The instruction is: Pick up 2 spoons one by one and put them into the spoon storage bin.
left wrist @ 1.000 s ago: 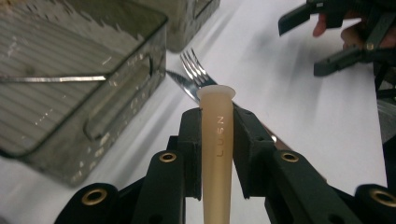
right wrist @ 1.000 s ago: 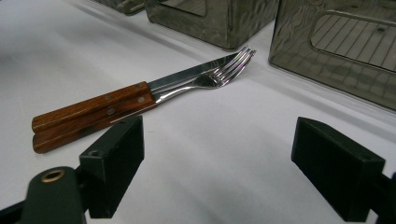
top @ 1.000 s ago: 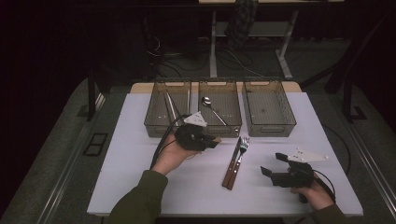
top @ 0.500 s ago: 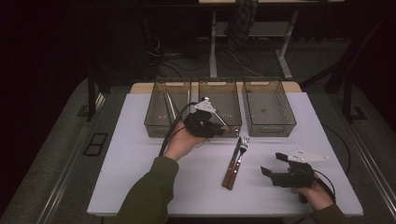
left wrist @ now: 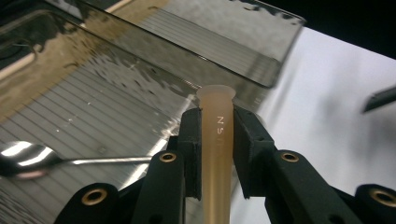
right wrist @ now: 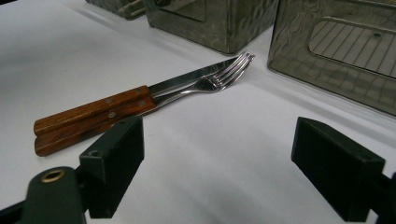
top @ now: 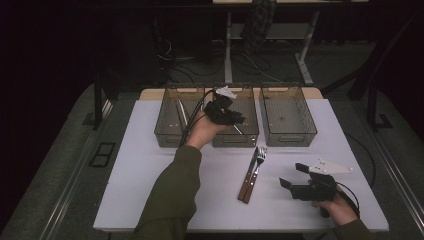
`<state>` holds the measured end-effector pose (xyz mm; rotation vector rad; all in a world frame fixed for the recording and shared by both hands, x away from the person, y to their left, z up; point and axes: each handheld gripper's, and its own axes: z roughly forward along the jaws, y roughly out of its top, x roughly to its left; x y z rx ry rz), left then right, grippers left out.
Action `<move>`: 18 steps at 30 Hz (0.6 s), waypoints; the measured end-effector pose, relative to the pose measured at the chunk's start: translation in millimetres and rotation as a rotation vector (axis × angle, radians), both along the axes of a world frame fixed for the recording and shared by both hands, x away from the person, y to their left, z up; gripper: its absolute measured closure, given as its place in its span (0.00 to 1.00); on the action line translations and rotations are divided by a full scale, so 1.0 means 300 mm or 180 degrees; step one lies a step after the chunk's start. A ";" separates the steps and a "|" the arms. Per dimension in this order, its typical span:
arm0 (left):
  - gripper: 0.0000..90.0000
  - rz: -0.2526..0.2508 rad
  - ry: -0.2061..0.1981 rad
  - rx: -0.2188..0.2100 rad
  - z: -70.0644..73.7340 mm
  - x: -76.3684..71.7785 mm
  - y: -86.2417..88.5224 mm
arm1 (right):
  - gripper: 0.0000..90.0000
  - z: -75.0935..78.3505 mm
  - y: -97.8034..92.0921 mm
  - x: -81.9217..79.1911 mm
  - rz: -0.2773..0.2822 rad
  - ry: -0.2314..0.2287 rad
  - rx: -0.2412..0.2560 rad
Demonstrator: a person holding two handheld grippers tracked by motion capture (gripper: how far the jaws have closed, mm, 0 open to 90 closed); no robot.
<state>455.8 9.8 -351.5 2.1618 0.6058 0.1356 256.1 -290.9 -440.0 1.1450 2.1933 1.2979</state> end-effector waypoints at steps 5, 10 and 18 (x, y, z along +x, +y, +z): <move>0.81 0.0110 0.0034 -0.0068 -0.019 0.058 -0.013 | 0.19 0.002 -0.001 -0.001 -0.0004 -0.0009 0.0025; 0.80 0.0265 0.0008 0.0015 -0.058 0.095 -0.023 | 0.19 0.005 -0.002 -0.003 -0.0005 -0.0022 0.0032; 0.39 0.0364 -0.0037 -0.0071 -0.048 0.065 -0.004 | 0.19 0.004 -0.005 -0.001 -0.0003 -0.0024 0.0033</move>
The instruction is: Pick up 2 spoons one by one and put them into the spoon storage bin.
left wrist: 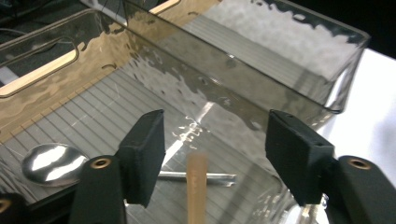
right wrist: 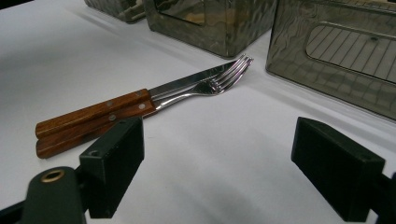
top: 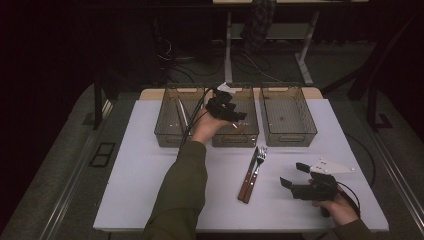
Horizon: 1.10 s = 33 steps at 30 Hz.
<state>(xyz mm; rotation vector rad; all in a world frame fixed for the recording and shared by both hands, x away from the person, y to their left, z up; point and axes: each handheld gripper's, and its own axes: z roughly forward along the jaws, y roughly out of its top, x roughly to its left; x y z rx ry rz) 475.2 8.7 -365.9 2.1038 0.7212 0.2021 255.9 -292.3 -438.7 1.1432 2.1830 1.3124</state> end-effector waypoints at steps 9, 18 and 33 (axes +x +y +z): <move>0.27 -0.0129 0.0005 -0.0065 0.033 -0.139 0.067 | 0.19 -0.005 0.003 0.005 0.0016 0.0004 -0.0059; 0.26 -0.0231 0.0080 -0.0226 0.022 -0.295 0.143 | 0.19 -0.011 0.001 0.012 -0.0033 0.0020 -0.0088; 0.52 -0.0550 0.0146 -0.0213 -0.119 -0.503 0.214 | 0.19 -0.009 0.006 0.009 0.0041 0.0012 -0.0109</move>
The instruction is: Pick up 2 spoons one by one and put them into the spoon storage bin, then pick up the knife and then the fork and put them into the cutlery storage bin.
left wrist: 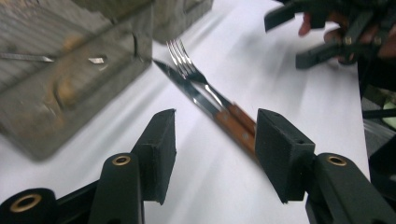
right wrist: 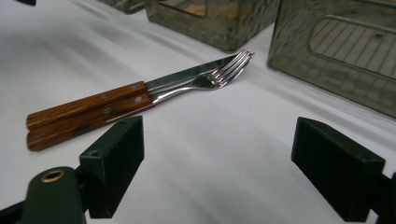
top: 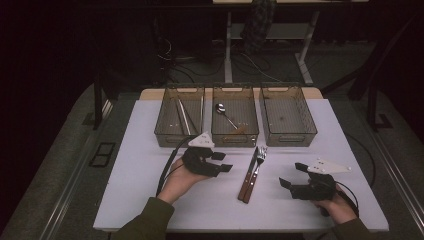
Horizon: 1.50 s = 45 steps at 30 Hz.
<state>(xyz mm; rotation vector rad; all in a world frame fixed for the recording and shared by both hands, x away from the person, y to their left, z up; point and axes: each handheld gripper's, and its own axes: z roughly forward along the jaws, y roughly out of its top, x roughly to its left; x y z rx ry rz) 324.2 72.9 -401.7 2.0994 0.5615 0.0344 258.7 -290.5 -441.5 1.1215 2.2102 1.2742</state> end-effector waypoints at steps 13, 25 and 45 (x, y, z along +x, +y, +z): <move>0.29 0.0220 -0.0164 0.0043 -0.066 -0.111 0.177 | 0.19 0.037 0.074 -0.008 0.0423 0.0034 0.0021; 0.09 0.0424 -0.0260 0.0120 -0.118 -0.149 0.270 | 0.42 0.063 0.239 0.048 0.0991 0.0270 -0.0071; 0.00 0.0515 -0.0152 0.0134 -0.134 -0.150 0.272 | 1.00 0.020 0.447 0.091 0.1454 0.0632 -0.0413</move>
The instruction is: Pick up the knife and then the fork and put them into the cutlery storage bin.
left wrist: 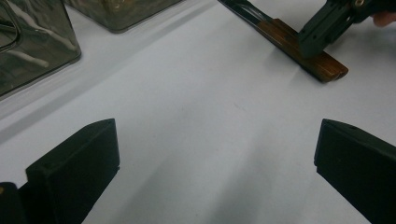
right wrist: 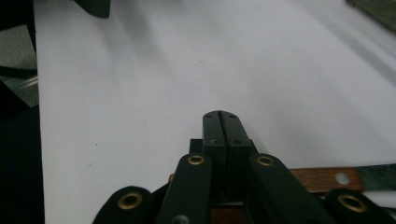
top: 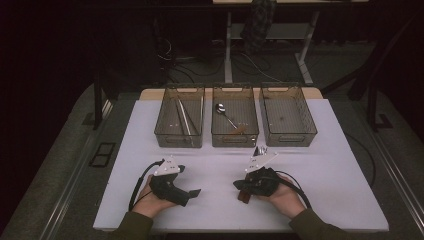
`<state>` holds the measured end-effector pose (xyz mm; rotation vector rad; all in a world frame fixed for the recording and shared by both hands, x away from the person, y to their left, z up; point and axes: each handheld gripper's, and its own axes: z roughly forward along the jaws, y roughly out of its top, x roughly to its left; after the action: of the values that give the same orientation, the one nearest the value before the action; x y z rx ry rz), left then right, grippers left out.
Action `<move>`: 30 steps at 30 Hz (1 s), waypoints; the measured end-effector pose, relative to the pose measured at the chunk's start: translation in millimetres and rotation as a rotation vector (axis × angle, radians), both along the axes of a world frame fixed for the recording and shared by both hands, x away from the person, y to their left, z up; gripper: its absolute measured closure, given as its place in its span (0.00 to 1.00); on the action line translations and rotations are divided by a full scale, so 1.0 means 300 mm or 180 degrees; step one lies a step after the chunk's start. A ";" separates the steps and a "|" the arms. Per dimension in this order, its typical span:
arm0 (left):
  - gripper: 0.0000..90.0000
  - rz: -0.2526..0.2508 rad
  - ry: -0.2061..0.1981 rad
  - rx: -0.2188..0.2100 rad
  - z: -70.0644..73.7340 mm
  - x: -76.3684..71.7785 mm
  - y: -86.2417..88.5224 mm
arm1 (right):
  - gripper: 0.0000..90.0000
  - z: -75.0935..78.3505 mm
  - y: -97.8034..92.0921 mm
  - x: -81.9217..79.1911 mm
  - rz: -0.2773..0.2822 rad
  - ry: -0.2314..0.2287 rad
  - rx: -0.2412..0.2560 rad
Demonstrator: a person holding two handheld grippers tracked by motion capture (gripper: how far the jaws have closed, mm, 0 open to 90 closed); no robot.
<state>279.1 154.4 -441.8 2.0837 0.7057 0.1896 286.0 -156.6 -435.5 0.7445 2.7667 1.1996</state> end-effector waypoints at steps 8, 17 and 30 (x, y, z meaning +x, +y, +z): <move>0.00 -0.0034 -0.0002 -0.0014 0.004 -0.002 -0.007 | 1.00 -0.034 0.025 -0.016 0.0052 0.0046 -0.0211; 0.00 -0.0082 0.0011 -0.0015 0.004 -0.003 -0.006 | 1.00 -0.030 0.017 -0.033 0.0057 0.0072 -0.0183; 0.00 -0.0109 0.0047 -0.0047 0.001 0.002 -0.010 | 1.00 -0.021 -0.032 -0.055 0.0025 0.0145 -0.0250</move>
<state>279.7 151.4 -441.5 2.0835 0.6780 0.1496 269.4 -166.2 -442.0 0.7641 2.8369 1.0814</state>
